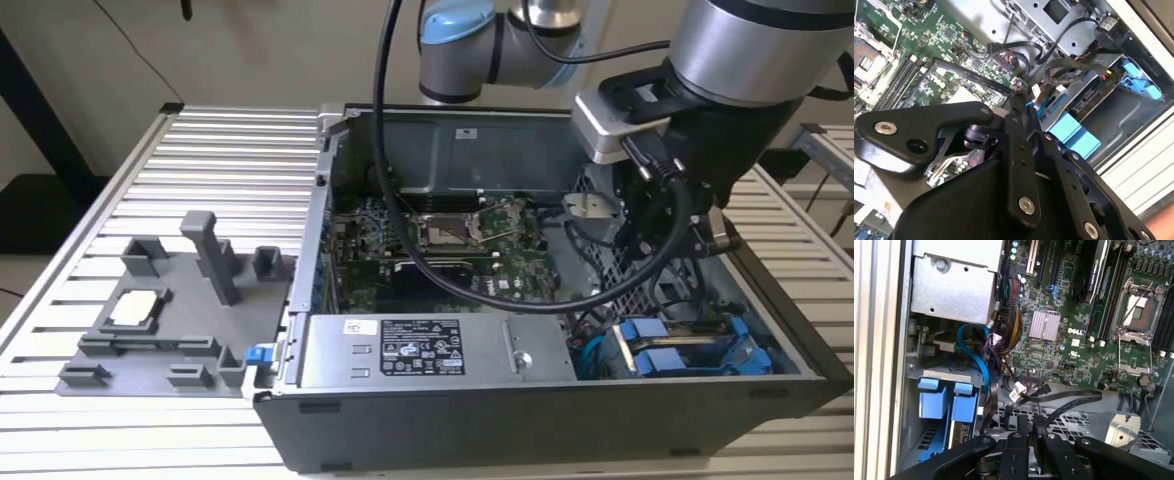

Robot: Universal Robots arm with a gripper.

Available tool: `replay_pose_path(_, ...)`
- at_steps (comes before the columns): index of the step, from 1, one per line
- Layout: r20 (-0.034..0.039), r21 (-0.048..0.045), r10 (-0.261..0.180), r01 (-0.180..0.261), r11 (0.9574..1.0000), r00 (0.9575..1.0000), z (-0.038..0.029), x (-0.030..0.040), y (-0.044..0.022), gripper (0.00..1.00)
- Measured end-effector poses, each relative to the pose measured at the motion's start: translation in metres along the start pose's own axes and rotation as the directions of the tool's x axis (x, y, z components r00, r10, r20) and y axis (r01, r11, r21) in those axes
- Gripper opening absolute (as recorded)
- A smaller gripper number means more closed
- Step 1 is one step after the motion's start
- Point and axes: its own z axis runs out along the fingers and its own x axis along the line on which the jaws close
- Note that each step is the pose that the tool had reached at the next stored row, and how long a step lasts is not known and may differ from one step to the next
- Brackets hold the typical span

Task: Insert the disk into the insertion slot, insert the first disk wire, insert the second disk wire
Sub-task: 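Insert the second disk wire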

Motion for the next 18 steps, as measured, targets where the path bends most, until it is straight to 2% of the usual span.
replay_pose_path(1, 0.0008, 0.0007, 0.0, 0.0, 1.0, 1.0, 0.0005, 0.0001, 0.0001, 0.24)
replay_pose_path(5, 0.0049, 0.0036, 0.0, 0.0, 1.0, 1.0, 0.0027, 0.0003, 0.0011, 0.24)
replay_pose_path(6, 0.0113, 0.0062, 0.001, -0.001, 1.0, 0.9999, 0.0028, 0.0003, 0.0013, 0.24)
replay_pose_path(8, 0.0329, 0.0132, 0.003, -0.004, 0.9999, 0.9995, 0.003, 0.0002, 0.0014, 0.22)
replay_pose_path(9, 0.0359, 0.0139, 0.003, -0.004, 0.9999, 0.9993, 0.0029, 0.0003, 0.0015, 0.22)
replay_pose_path(10, 0.036, 0.0138, 0.003, -0.004, 0.9999, 0.9993, 0.0029, 0.0003, 0.0015, 0.16)
replay_pose_path(18, 0.0358, 0.0138, 0.003, -0.004, 0.9999, 0.9994, 0.0028, 0.002, 0.0018, 0.16)
